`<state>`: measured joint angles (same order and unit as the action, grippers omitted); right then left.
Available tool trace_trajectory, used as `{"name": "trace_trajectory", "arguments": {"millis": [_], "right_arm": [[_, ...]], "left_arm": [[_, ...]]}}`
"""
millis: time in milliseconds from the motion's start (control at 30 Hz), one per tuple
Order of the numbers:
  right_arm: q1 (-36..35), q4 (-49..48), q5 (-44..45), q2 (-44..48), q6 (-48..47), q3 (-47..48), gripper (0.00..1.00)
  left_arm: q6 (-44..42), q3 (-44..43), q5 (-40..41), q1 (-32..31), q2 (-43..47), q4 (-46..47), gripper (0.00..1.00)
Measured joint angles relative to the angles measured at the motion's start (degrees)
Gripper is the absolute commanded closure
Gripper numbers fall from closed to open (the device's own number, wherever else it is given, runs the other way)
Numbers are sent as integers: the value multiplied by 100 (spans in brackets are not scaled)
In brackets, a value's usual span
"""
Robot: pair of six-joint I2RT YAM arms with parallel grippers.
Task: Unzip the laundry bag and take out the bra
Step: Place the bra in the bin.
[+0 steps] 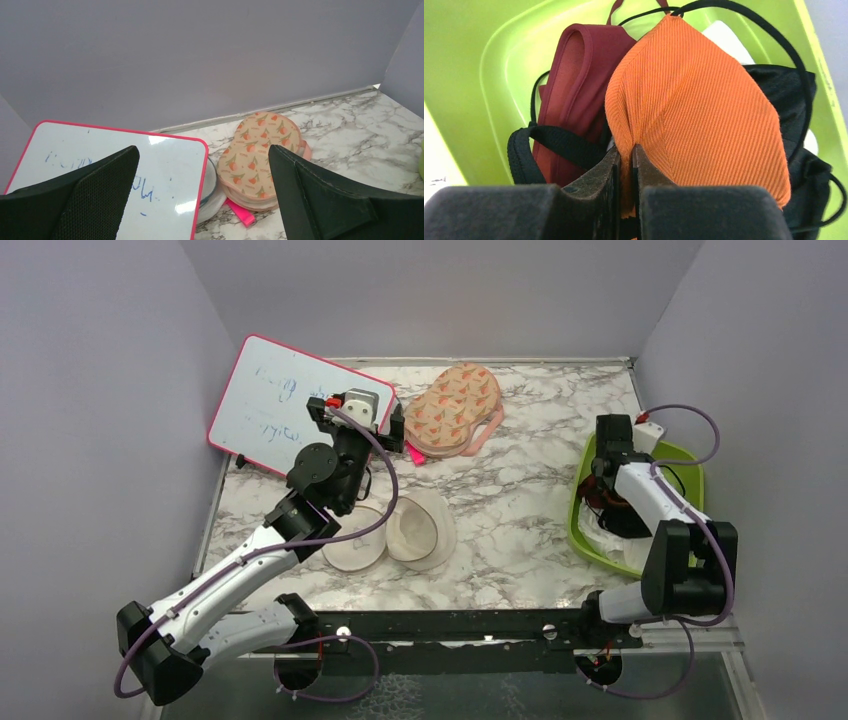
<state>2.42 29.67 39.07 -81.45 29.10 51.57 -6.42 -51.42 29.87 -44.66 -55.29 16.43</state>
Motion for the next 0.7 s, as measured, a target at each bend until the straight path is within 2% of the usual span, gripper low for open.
{"name": "trace_trajectory", "arguments": {"millis": [133,300,367,500,567,600,700], "right_arm": [[28,-479,-44,-31,184,-278,83],[33,-911,-103,44,339,-726,69],[33,-944,-120,184,356,-789,60],[33,-949,-173,678,321,-769,24],[35,-920,-227,994,297,-717,10],[39,-909,-262,1176,258,-673,6],[50,-896,-393,1670,160,-525,3]], "left_arm": [[-142,26,118,-4,28,109,1],[-247,72,192,-4,48,192,1],[-269,83,210,-4,48,210,1],[-308,87,227,-4,48,234,1],[-323,87,243,-4,48,243,1],[-328,87,251,-4,48,243,1],[-343,87,260,-4,44,243,1]]}}
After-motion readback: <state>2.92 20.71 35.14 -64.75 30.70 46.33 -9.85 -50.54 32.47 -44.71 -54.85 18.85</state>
